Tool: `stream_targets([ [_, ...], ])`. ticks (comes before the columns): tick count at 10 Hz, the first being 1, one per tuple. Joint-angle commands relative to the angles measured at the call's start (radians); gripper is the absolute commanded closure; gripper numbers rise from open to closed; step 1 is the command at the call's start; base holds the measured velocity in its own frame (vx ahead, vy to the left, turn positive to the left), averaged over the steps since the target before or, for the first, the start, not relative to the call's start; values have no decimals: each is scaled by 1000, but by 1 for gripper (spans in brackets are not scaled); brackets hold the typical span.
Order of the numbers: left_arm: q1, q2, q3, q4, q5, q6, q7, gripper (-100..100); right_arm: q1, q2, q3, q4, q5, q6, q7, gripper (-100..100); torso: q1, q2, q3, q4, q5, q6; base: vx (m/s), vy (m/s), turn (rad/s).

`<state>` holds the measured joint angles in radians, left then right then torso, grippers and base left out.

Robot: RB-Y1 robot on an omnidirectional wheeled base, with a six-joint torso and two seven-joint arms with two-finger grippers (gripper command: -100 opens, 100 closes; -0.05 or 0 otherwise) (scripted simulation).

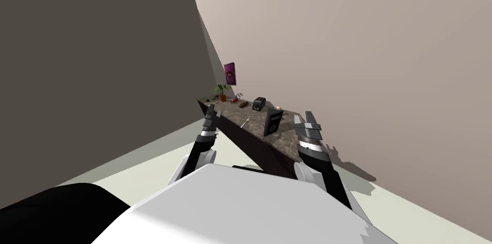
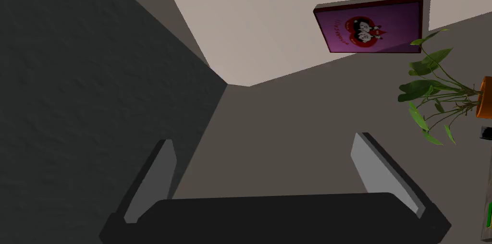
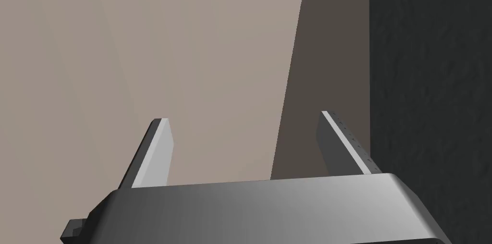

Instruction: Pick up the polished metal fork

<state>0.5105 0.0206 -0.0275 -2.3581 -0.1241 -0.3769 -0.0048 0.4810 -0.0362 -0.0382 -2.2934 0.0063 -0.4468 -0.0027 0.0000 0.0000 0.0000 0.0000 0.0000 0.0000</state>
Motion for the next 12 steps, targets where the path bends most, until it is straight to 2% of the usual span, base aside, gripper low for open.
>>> stream_targets([
  [1, -21, 36, -2, 13, 10, 33, 37, -100, 0, 0, 0, 0, 0, 0, 0, 0, 0, 0, 0, 0, 0, 0, -17, -6, -62],
  [4, -71, 81, -7, 45, 35, 110, 121, -100, 0, 0, 0, 0, 0, 0, 0, 0, -1, 2, 1, 0, 0, 0, -31, -12, -74],
  [5, -71, 81, -7, 45, 35, 112, 126, -100, 0, 0, 0, 0, 0, 0, 0, 0, -1, 2, 1, 0, 0, 0, -22, -7, -30],
  [7, -119, 105, -12, 76, 57, 181, 192, -100, 0, 0, 0, 0, 0, 0, 0, 0, 0, 1, 1, 0, 0, 0, -22, -7, -83],
  [8, -119, 105, -12, 76, 57, 187, 208, -100, 0, 0, 0, 0, 0, 0, 0, 0, 0, 1, 1, 0, 0, 0, -17, -3, -37],
  [9, -146, 116, -14, 95, 70, 227, 245, -100, 0, 0, 0, 0, 0, 0, 0, 0, 0, 1, 1, 0, 0, 0, -18, -4, -61],
  [10, -146, 116, -14, 95, 70, 230, 255, -100, 0, 0, 0, 0, 0, 0, 0, 0, 0, 1, 1, 0, 0, 0, -16, -3, -39],
  [11, -175, 125, -17, 114, 84, 272, 294, -100, 0, 0, 0, 0, 0, 0, 0, 0, 0, 1, 1, 0, 0, 0, -18, -4, -84],
  [12, -175, 125, -17, 114, 84, 277, 305, -100, 0, 0, 0, 0, 0, 0, 0, 0, 0, 1, 1, 0, 0, 0, -14, -2, -43],
])
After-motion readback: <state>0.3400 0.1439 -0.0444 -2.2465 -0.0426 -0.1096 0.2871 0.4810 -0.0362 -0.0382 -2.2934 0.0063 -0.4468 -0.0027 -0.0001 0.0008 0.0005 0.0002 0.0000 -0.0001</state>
